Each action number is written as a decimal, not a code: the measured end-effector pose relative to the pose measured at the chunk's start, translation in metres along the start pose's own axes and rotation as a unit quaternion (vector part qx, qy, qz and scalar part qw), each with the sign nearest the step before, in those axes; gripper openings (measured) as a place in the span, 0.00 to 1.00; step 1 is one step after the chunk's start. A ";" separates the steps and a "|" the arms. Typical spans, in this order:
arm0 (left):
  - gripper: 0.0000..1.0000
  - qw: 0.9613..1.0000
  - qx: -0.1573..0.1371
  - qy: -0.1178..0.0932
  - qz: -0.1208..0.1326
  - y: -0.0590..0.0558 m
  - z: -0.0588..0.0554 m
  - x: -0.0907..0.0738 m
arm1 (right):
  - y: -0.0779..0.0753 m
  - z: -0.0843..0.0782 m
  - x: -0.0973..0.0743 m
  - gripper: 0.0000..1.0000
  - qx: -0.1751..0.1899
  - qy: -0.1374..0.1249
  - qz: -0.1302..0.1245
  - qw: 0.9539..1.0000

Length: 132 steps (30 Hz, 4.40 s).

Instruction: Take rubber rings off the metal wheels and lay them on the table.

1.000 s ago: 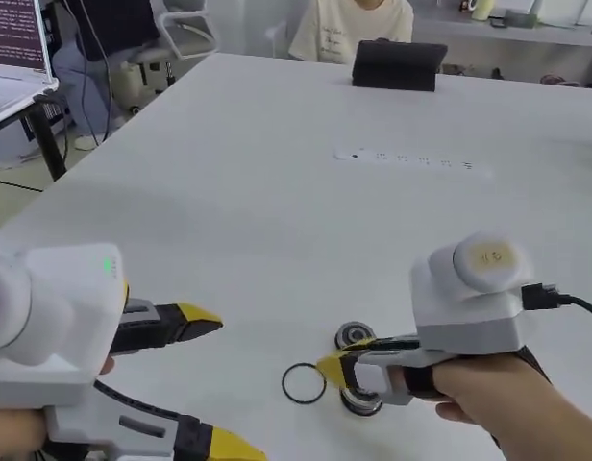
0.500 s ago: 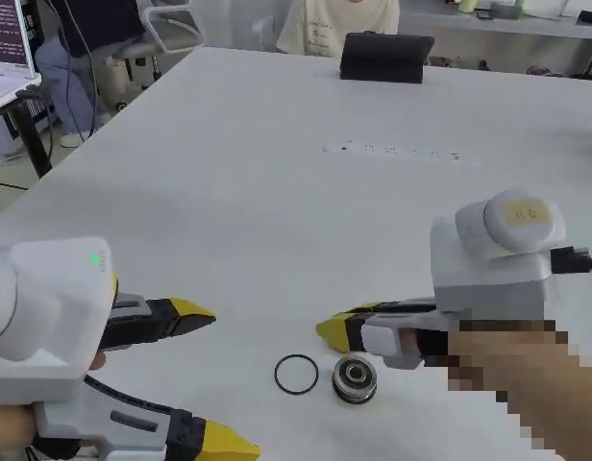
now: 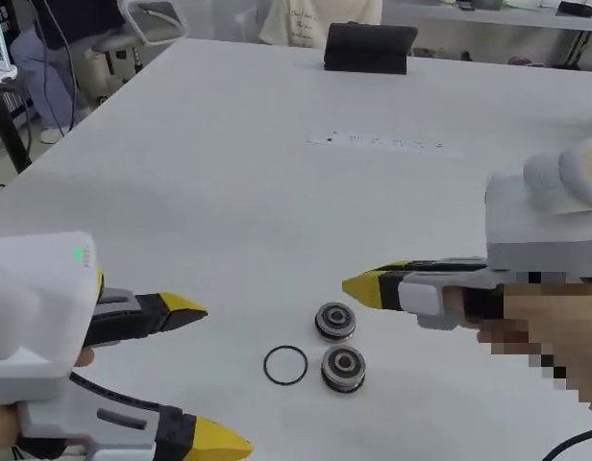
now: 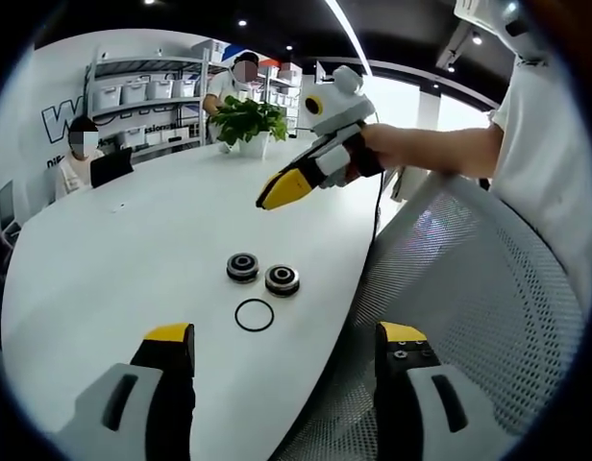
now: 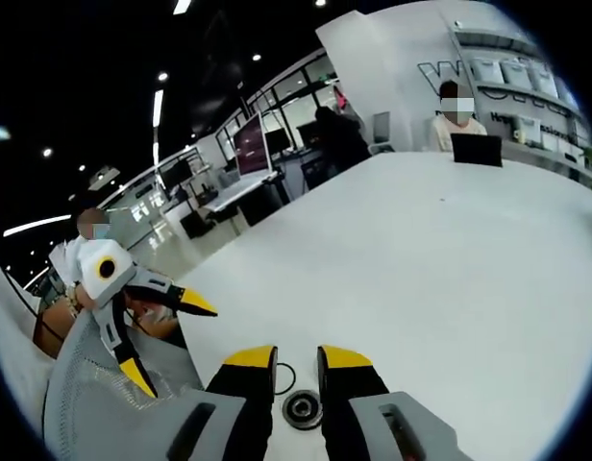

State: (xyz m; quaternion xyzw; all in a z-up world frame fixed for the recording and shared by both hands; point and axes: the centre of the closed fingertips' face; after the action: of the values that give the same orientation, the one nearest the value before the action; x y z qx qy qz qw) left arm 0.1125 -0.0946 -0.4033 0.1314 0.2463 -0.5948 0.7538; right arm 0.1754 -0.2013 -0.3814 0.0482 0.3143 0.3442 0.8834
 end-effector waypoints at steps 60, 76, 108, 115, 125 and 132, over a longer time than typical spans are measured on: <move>0.45 0.989 0.102 -0.073 -0.075 0.010 0.090 0.088 | -0.007 -0.097 0.017 0.26 -0.086 0.127 0.049 0.987; 0.19 0.991 0.111 0.017 -0.070 0.017 0.030 0.110 | -0.002 -0.104 0.028 0.27 -0.114 0.129 0.038 0.984; 0.08 0.992 0.097 0.041 -0.071 0.010 0.012 0.126 | -0.008 -0.104 0.028 0.10 -0.178 0.131 0.029 0.975; 0.08 0.992 0.093 0.039 -0.071 0.010 0.013 0.125 | -0.011 -0.103 0.027 0.01 -0.192 0.130 0.026 0.972; 0.08 0.992 0.096 0.040 -0.066 0.011 0.013 0.125 | -0.018 -0.100 0.025 0.00 -0.107 0.129 0.010 0.986; 0.07 0.993 0.092 0.043 -0.060 0.013 0.013 0.125 | -0.021 -0.083 0.023 0.00 -0.006 0.097 0.010 0.995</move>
State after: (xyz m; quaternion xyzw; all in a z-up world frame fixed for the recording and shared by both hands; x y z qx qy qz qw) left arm 0.1496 -0.2015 -0.4595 0.2104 0.2299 -0.6533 0.6900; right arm 0.1517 -0.2133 -0.4665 0.0122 0.3955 0.3581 0.8457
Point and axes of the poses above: the centre of the closed fingertips' face, and the gripper's own axes: x roughly forward along the fingers, y roughly to its left, z roughly out of its top, and after that the axes turned 4 degrees about -z, right-handed
